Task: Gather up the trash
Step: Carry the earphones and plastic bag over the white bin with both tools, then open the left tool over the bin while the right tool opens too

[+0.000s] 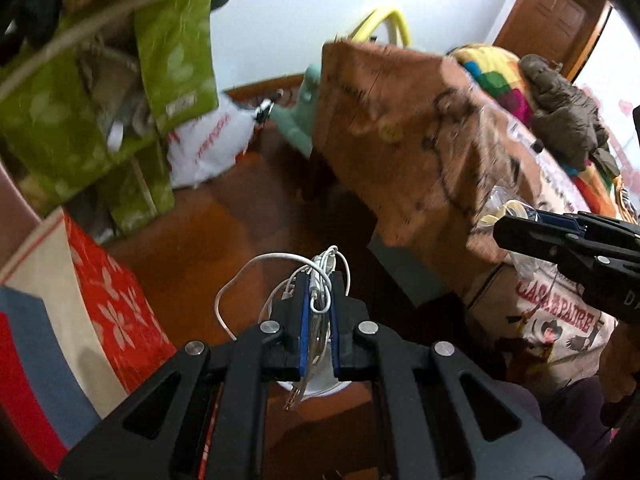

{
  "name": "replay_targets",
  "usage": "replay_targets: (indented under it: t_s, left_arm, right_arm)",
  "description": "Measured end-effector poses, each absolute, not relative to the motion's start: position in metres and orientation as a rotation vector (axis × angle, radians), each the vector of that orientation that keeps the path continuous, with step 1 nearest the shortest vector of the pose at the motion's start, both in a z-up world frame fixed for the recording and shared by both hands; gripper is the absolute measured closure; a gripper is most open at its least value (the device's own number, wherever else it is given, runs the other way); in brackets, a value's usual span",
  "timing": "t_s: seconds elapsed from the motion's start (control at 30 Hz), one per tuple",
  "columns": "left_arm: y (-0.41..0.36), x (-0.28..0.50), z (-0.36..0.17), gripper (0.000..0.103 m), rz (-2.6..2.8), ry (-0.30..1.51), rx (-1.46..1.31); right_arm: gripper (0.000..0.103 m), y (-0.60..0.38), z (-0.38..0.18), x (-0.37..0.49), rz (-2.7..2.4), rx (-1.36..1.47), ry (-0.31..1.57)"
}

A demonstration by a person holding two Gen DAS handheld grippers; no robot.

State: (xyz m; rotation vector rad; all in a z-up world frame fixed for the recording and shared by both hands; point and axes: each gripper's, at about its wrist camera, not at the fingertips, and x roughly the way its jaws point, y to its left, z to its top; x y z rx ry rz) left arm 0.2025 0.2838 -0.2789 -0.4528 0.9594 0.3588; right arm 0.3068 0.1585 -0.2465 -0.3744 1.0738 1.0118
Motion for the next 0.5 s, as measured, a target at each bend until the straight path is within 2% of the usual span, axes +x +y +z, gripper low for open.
replay_targets:
  t_s: [0.5]
  left_arm:
    - [0.276, 0.193, -0.387, 0.096, 0.393, 1.139, -0.576]
  right_arm:
    - [0.079, 0.177, -0.356, 0.304, 0.952, -0.38, 1.387]
